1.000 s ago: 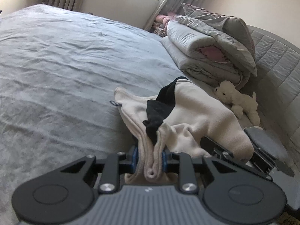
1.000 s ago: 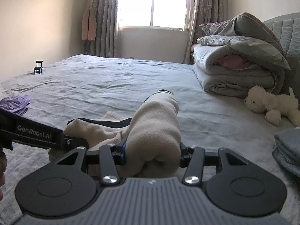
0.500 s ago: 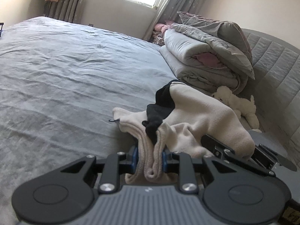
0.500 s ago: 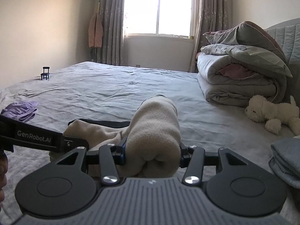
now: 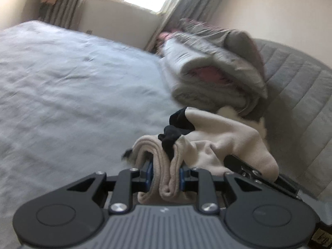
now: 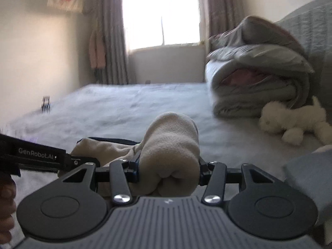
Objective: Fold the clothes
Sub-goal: 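Lift the folded sweatshirt with both grippers and carry it toward the headboard, then lower the sweatshirt onto the folded clothes stack with both grippers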
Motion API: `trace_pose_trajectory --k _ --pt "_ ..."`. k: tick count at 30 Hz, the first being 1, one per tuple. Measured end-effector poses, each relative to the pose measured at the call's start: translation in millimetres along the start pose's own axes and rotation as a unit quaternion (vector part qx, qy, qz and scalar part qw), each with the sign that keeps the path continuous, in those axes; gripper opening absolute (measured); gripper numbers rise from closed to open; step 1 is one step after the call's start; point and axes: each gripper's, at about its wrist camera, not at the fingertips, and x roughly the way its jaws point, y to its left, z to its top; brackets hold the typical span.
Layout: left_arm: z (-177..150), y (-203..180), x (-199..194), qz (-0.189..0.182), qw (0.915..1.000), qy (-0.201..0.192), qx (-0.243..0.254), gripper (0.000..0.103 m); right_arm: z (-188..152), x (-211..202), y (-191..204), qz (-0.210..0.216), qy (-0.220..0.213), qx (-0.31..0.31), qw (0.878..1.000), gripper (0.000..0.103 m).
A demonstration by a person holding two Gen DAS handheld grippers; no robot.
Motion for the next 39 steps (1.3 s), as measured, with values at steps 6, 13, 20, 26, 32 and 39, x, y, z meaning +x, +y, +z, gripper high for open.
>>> trace_pose_trajectory --k 6,13,20,26,32,39 --pt "12.0 -102.4 30.9 -0.097 0.9948 -0.018 0.027 0.025 32.7 -49.9 -94.2 -0.033 -0.088 0.062 0.994 0.051" --pt "-51.0 -216.7 118.6 -0.169 0.9828 0.058 0.046 0.026 16.0 -107.7 -228.2 -0.138 -0.156 0.186 0.960 0.051" --pt "-109.0 -231.1 141.5 -0.166 0.9817 0.090 0.026 0.029 -49.8 -104.8 -318.6 -0.182 -0.059 0.365 0.911 0.057" --pt "-107.8 -224.6 136.1 -0.156 0.9824 0.100 0.027 0.031 -38.1 -113.2 -302.6 -0.219 -0.063 0.336 0.914 0.062" --pt "-107.0 -221.5 139.7 -0.155 0.9818 0.106 0.030 0.033 -24.9 -137.3 -294.2 -0.267 -0.102 0.274 0.918 0.063" --pt "-97.8 -217.2 137.2 -0.141 0.9834 0.111 0.028 0.047 -25.0 -118.3 -275.3 -0.238 -0.030 0.197 0.951 0.029"
